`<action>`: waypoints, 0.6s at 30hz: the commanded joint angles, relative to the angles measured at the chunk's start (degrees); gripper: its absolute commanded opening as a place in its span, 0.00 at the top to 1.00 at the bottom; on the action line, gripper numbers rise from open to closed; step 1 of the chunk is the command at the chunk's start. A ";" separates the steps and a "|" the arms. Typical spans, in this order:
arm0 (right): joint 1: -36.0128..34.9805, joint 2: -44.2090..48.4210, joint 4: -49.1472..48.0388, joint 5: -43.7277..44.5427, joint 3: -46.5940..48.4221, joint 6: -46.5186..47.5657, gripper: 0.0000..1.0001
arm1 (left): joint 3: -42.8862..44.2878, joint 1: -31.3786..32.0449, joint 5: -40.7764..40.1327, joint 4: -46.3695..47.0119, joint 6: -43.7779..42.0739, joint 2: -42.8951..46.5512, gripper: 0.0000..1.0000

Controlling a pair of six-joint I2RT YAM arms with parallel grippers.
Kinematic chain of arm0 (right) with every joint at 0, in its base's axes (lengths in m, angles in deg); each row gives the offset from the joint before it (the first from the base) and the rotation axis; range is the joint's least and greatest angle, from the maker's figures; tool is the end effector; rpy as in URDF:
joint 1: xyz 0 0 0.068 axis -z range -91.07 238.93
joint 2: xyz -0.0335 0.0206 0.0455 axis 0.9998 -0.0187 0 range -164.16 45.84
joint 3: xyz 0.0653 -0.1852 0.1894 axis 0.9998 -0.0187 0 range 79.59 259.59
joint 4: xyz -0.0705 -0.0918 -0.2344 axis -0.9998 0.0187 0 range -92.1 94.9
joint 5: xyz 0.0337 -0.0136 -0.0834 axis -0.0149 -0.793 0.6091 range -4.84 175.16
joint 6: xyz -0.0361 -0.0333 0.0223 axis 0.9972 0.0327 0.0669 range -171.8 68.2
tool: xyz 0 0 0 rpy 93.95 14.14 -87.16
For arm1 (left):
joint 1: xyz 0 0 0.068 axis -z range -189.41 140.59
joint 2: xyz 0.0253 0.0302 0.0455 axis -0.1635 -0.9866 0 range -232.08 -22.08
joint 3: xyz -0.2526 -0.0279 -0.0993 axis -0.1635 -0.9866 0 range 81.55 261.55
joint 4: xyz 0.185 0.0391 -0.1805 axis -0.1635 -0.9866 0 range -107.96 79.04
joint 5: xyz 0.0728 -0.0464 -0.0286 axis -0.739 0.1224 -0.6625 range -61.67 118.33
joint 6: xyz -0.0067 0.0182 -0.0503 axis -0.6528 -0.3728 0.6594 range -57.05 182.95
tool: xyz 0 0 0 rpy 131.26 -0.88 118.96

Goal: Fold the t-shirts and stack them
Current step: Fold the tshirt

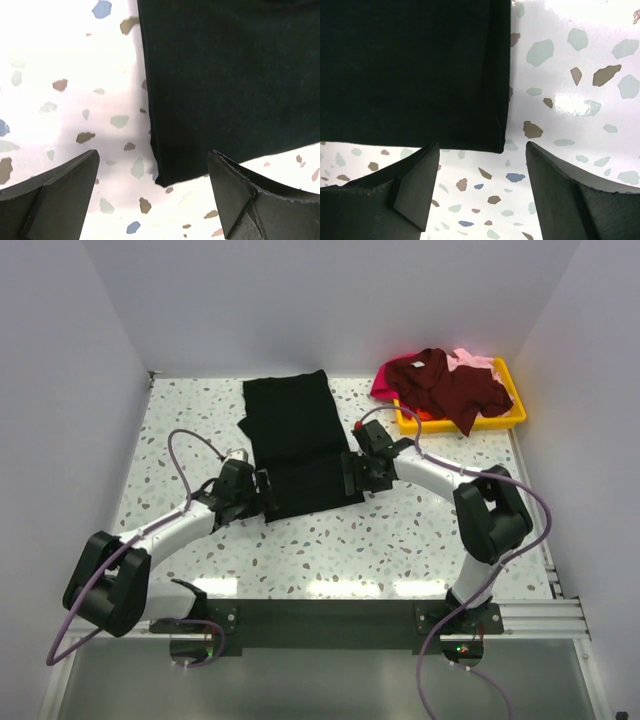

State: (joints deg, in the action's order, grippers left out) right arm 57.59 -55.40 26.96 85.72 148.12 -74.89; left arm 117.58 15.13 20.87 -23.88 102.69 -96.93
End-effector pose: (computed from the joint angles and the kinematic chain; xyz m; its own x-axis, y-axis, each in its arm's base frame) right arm 0.3093 0.1878 0.1940 -0.8946 -0.0854 -0.4386 -0.1796 0.9675 0.1778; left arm 0.2267 -0.0984 0.1757 -0.7658 -0.3472 -0.5413 -0.1962 0.9278 -0.3174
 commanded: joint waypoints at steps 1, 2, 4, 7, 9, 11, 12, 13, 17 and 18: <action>0.48 -1.77 -0.76 0.94 -0.33 -1.07 0.28 | -1.31 0.69 2.10 3.44 2.61 2.86 0.05; 0.48 -2.13 -0.93 0.50 -0.42 -1.08 0.30 | -1.92 0.86 2.10 3.44 2.88 2.87 0.05; 0.57 -2.83 -1.55 -0.03 -0.77 -1.52 0.31 | -2.45 1.22 2.10 3.52 3.14 2.87 0.05; 0.48 -3.36 -2.16 -0.47 -1.64 -2.13 0.35 | -3.77 1.57 2.54 3.61 3.84 3.13 0.06; 0.57 -3.36 -2.78 -1.77 -2.52 -2.66 0.38 | -4.56 1.83 2.72 3.96 4.37 3.57 0.07; 0.57 -3.36 -3.39 -2.23 -3.05 -2.75 0.41 | -5.27 2.01 2.89 4.40 4.72 3.48 0.08; 0.57 -3.45 -3.66 -2.58 -3.58 -2.92 0.42 | -5.36 2.10 2.81 4.49 4.73 3.31 0.09; 0.57 -3.53 -4.01 -2.84 -3.76 -3.01 0.43 | -5.53 2.18 2.81 4.75 4.81 3.05 0.09; 0.57 -3.80 -4.80 -3.54 -4.72 -3.54 0.47 | -5.97 2.45 3.94 6.07 5.60 2.16 0.14; 0.66 -3.71 -4.89 -3.63 -5.07 -3.71 0.48 | -5.89 2.62 3.86 6.25 5.69 1.90 0.15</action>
State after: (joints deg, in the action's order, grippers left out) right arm 58.10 -58.72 23.50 83.93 145.23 -77.25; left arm 112.25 17.14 23.68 -20.82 107.00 -94.73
